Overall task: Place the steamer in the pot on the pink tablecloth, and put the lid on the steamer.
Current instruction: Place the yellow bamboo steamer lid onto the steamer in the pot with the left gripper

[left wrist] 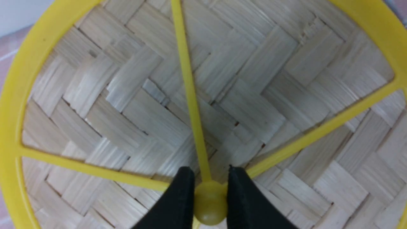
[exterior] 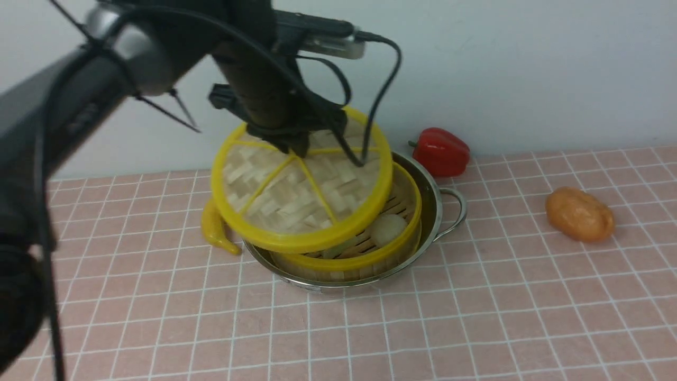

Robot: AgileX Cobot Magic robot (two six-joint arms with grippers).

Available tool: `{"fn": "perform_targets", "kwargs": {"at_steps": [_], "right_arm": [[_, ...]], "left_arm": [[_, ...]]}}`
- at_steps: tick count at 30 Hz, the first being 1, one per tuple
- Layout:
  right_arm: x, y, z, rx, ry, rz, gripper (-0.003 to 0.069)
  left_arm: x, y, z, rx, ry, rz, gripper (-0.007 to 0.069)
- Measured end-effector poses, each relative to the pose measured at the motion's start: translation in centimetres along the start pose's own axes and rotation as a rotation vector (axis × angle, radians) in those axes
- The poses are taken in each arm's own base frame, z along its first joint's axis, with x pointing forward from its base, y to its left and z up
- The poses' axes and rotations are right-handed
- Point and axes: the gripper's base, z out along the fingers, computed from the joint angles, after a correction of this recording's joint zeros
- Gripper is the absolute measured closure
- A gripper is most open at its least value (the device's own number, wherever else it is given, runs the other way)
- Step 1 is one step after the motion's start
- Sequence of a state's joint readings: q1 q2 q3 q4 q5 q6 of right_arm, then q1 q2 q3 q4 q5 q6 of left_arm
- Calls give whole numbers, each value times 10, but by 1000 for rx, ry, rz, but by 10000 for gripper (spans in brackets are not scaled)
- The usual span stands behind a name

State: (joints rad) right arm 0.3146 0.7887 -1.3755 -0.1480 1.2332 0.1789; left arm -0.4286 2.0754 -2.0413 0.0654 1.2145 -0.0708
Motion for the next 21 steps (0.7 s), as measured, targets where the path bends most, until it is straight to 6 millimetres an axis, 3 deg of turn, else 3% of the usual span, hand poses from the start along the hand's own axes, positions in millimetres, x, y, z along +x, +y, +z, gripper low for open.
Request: {"fn": "perform_targets", "kwargs": {"at_steps": [6,12,17,20,21], "right_arm": [[25,-5,-16,-2,-15,30,168],[29,-6,-18,-2,-13,47,168],[29,-6,-18,-2,-12,51,168],[29,-6,-18,-2,-12,51,168],[29,-6,-18,-2,-12,51,168]], "left_arm": [[-22,-11,31,64,-21,6,505],[-23,-12,49,63,7,12,505],[-23,-9,48,23,5,11,505],[-24,-8,39,18,-13,7,505],[-25,-7,27,19,-34,6,505]]}}
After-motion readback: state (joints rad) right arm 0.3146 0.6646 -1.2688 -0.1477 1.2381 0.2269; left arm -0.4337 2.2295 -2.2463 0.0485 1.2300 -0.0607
